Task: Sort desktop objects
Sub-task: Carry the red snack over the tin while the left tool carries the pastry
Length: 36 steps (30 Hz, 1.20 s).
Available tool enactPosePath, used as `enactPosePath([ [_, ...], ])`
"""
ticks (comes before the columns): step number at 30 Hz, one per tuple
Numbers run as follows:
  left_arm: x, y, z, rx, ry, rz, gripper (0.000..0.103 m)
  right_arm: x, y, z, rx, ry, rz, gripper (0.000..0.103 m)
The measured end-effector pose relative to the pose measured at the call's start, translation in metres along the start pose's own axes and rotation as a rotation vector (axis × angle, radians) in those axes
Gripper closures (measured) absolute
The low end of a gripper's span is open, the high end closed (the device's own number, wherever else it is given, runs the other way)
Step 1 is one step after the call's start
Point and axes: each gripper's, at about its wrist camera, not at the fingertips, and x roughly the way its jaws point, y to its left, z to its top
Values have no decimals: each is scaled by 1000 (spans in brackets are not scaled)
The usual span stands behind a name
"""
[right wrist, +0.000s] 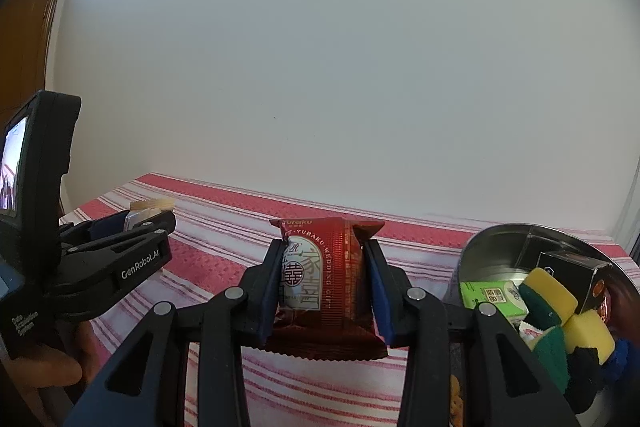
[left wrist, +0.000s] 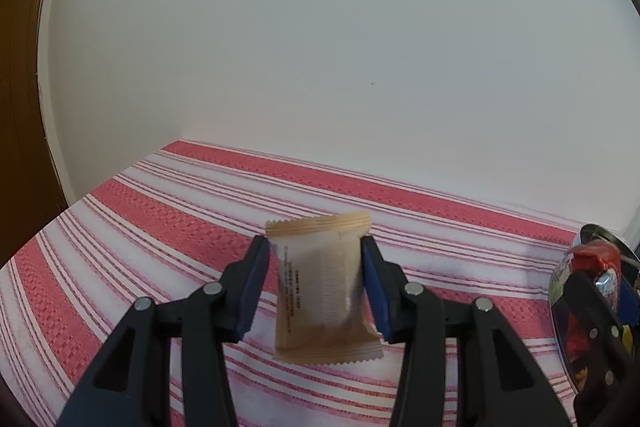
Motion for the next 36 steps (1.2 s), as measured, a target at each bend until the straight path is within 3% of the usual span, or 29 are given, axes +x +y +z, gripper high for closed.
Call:
enactPosePath([
  [15,-9,-8,-8,28,-15,-19,57,-22,-7,-3,2,-8,-9,61],
  [36,-42,-48,-28,45,-23,-85,57,-70,-36,-14,28,-46,-45,61],
])
